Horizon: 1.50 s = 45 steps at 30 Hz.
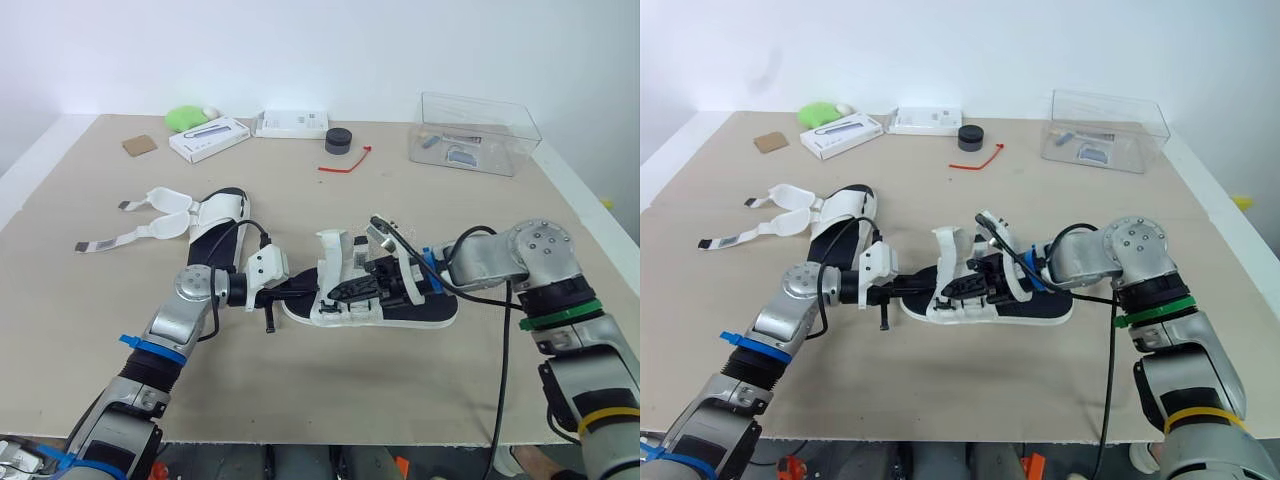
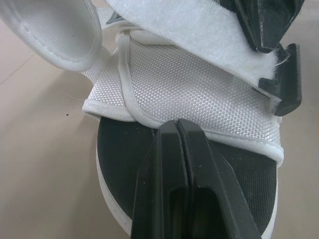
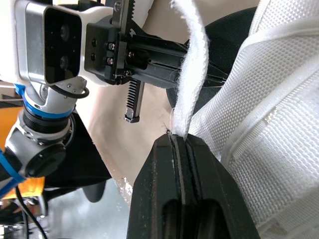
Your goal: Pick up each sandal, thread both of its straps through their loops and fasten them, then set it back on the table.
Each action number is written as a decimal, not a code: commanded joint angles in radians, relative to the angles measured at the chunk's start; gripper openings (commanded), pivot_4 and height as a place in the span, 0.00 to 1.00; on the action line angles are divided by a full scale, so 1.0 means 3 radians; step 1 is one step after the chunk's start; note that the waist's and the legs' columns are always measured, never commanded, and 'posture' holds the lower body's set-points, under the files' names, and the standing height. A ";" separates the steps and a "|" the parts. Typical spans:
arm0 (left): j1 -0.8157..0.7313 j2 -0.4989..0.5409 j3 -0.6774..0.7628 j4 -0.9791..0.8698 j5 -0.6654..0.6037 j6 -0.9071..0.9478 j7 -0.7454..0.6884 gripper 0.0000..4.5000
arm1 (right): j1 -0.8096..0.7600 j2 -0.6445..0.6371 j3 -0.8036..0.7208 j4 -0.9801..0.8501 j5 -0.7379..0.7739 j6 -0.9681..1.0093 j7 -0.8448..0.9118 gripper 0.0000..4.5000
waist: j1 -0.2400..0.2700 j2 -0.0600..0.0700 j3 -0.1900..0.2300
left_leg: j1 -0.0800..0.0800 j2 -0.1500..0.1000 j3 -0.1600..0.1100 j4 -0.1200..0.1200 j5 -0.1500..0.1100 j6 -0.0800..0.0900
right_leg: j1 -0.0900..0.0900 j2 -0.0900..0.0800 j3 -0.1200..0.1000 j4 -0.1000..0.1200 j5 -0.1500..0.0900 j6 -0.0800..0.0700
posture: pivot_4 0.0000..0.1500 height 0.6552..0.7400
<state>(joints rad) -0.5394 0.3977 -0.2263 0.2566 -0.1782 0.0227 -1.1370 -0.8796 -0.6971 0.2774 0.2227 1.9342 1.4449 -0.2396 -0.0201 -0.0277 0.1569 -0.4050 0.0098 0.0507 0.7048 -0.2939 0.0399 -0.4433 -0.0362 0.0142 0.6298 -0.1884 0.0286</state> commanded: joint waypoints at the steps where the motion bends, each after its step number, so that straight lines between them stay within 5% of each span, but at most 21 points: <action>1: -0.0003 -0.0014 -0.0021 0.0021 0.0028 -0.0010 0.0015 0.00 | 0.0050 -0.0035 0.0071 -0.0221 -0.0200 0.0087 0.0055 0.02 | 0.0000 0.0000 0.0000 | 0.0000 0.0000 0.0000 0.0000 0.0000 0.0000 | 0.0000 0.0000 0.0000 0.0000 0.0000 0.0000 | 1.00 1.00; 34: -0.0006 -0.0041 -0.0018 0.0054 0.0031 -0.0024 0.0036 0.00 | 0.0146 0.0179 -0.0175 -0.1386 -0.2339 0.0415 0.1536 0.02 | 0.0003 0.0001 -0.0006 | 0.0003 -0.0001 -0.0002 0.0000 0.0000 0.0000 | 0.0002 -0.0001 -0.0003 0.0000 0.0000 0.0000 | 1.00 1.00; 37: -0.0007 -0.0040 -0.0017 0.0059 0.0029 -0.0025 0.0034 0.00 | 0.0071 0.0252 -0.0347 -0.1391 -0.2376 0.0410 0.1635 0.21 | 0.0002 0.0001 -0.0006 | 0.0003 -0.0001 -0.0001 0.0000 0.0000 0.0000 | 0.0002 -0.0001 -0.0003 0.0001 0.0000 0.0000 | 1.00 1.00; 41: -0.0017 -0.0037 -0.0012 0.0071 0.0031 -0.0030 0.0035 0.00 | -0.0059 0.0316 -0.0535 -0.1342 -0.2408 0.0466 0.1728 0.59 | 0.0002 0.0001 -0.0006 | 0.0004 -0.0001 -0.0001 0.0001 0.0001 -0.0001 | 0.0002 -0.0001 -0.0003 0.0001 0.0000 0.0000 | 1.00 1.00; 45: -0.0033 -0.0044 -0.0014 0.0082 0.0030 -0.0034 0.0035 0.00 | -0.0324 0.0405 -0.0655 -0.1070 -0.2607 0.0424 0.1781 0.59 | 0.0001 0.0001 -0.0005 | 0.0004 -0.0001 0.0001 0.0001 0.0001 -0.0002 | 0.0001 -0.0001 -0.0005 0.0002 0.0003 0.0000 | 1.00 1.00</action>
<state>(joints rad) -0.5406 0.3864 -0.2237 0.2767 -0.1759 0.0180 -1.1222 -0.9332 -0.5872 0.1363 -0.1200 1.1778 1.5871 0.2825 -0.0199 -0.0272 0.1553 -0.4039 0.0093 0.0510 0.7051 -0.2934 0.0392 -0.4432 -0.0363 0.0124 0.6306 -0.1875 0.0286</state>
